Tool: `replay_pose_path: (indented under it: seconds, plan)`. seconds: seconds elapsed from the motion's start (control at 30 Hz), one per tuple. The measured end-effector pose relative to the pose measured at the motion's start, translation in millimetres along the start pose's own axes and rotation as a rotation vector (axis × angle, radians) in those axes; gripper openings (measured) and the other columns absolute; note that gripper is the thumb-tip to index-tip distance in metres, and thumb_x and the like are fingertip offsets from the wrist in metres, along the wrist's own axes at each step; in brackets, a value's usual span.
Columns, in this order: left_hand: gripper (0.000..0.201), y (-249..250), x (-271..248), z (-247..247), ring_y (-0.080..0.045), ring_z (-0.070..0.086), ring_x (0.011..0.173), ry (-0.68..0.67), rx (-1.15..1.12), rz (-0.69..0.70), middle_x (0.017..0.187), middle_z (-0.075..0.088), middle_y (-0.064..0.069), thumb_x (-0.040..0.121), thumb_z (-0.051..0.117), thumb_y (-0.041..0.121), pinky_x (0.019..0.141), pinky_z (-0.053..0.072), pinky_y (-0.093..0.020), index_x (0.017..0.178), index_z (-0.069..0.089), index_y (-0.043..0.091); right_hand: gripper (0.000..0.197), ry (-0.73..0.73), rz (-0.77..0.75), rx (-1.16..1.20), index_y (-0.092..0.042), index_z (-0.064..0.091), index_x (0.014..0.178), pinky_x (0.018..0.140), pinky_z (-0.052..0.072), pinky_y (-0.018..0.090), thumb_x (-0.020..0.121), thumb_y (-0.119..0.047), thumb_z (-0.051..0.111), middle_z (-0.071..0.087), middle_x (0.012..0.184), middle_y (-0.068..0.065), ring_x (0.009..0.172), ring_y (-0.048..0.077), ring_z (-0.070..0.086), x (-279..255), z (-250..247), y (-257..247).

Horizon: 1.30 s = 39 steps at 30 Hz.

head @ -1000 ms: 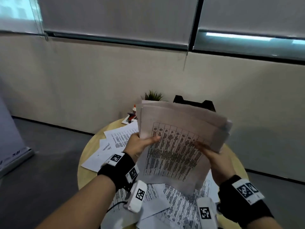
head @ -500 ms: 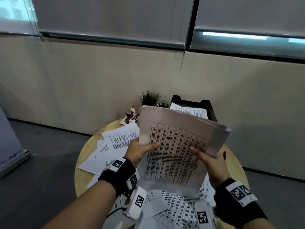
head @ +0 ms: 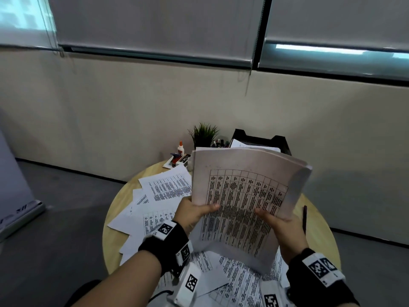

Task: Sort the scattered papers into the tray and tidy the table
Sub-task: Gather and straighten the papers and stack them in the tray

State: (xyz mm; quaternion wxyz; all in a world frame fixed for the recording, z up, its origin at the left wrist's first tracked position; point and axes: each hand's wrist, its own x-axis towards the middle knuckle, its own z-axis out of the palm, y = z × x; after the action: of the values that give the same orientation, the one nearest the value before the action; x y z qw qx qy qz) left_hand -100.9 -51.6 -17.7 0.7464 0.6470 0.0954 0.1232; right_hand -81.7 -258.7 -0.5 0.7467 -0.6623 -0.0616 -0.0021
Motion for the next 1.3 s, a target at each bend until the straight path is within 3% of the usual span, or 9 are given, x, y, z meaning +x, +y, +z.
replay_pose_path:
  seconds: [0.2, 0.37, 0.47, 0.6, 0.77, 0.87, 1.07, 1.2, 1.3]
  plan:
    - [0.024, 9, -4, 3, -0.018, 0.064, 0.082, 0.001, -0.004, 0.066, 0.083, 0.065, -0.006, 0.071, 0.078, 0.007, 0.061, 0.05, -0.011, 0.087, 0.06, 0.008, 0.025, -0.006, -0.076, 0.035, -0.013, 0.071, 0.091, 0.077, 0.051, 0.027, 0.073, 0.005, 0.072, 0.076, 0.09, -0.003, 0.085, 0.01, 0.071, -4, -5, -12]
    - [0.035, -37, -22, -4, -0.023, 0.06, 0.081, -0.022, 0.184, -0.155, 0.087, 0.06, -0.015, 0.074, 0.077, 0.02, 0.078, 0.053, -0.032, 0.094, 0.06, -0.003, 0.022, 0.071, 0.185, -0.101, -0.013, 0.072, 0.09, 0.092, 0.05, 0.051, 0.069, -0.01, 0.08, 0.075, 0.091, 0.005, 0.093, 0.029, 0.067, -18, -10, 33]
    - [0.033, -43, -26, -7, -0.021, 0.066, 0.086, -0.034, 0.253, -0.157, 0.095, 0.069, -0.013, 0.077, 0.075, 0.026, 0.071, 0.053, -0.024, 0.097, 0.063, 0.003, 0.032, 0.109, 0.23, -0.114, 0.001, 0.069, 0.099, 0.094, 0.047, 0.057, 0.072, -0.012, 0.079, 0.071, 0.097, 0.022, 0.094, 0.039, 0.064, -24, -9, 39]
    - [0.023, -22, -27, -8, -0.018, 0.068, 0.09, -0.11, 0.34, -0.089, 0.095, 0.072, -0.007, 0.08, 0.073, 0.023, 0.079, 0.053, -0.025, 0.096, 0.067, 0.009, 0.011, 0.059, 0.174, -0.136, -0.011, 0.069, 0.091, 0.09, 0.051, 0.047, 0.082, -0.005, 0.069, 0.074, 0.091, 0.007, 0.09, 0.029, 0.067, -27, -13, 23]
    - [0.014, -26, -42, -20, -0.016, 0.065, 0.084, -0.195, 0.386, -0.084, 0.089, 0.069, 0.001, 0.086, 0.066, 0.026, 0.071, 0.05, -0.021, 0.094, 0.066, 0.015, 0.009, 0.063, 0.274, -0.083, 0.006, 0.061, 0.097, 0.067, 0.056, 0.04, 0.089, 0.003, 0.056, 0.067, 0.091, 0.017, 0.075, 0.031, 0.062, -41, -19, 19]
    - [0.017, -54, -45, -42, -0.016, 0.056, 0.076, -0.13, 0.542, -0.139, 0.079, 0.061, 0.002, 0.09, 0.059, 0.031, 0.072, 0.043, -0.027, 0.078, 0.06, 0.019, 0.015, 0.127, 0.365, -0.055, 0.008, 0.061, 0.099, 0.072, 0.053, 0.042, 0.084, 0.004, 0.062, 0.067, 0.089, 0.023, 0.082, 0.038, 0.064, -46, -26, 39]
    - [0.042, -89, -30, -87, -0.022, 0.055, 0.109, 0.067, 0.968, -0.313, 0.119, 0.057, -0.006, 0.076, 0.071, 0.035, 0.088, 0.045, -0.025, 0.112, 0.058, 0.02, 0.024, 0.208, 0.444, -0.098, 0.006, 0.063, 0.085, 0.096, 0.041, 0.058, 0.067, -0.003, 0.077, 0.064, 0.096, 0.032, 0.087, 0.049, 0.06, -45, -36, 66]
    - [0.07, -91, -22, -103, -0.032, 0.045, 0.121, 0.13, 1.199, -0.527, 0.131, 0.043, -0.015, 0.072, 0.067, 0.048, 0.099, 0.043, -0.035, 0.128, 0.042, 0.015, 0.052, 0.277, 0.458, -0.11, 0.017, 0.046, 0.122, 0.101, 0.025, 0.061, 0.077, 0.008, 0.07, 0.041, 0.128, 0.04, 0.111, 0.052, 0.049, -39, -40, 63]
    - [0.075, -91, -16, -106, -0.035, 0.034, 0.128, 0.121, 1.244, -0.659, 0.138, 0.029, -0.02, 0.071, 0.069, 0.047, 0.106, 0.037, -0.038, 0.129, 0.037, 0.012, 0.058, 0.28, 0.483, -0.16, 0.022, 0.038, 0.124, 0.103, 0.025, 0.059, 0.076, 0.009, 0.07, 0.039, 0.129, 0.042, 0.116, 0.051, 0.044, -35, -41, 58]
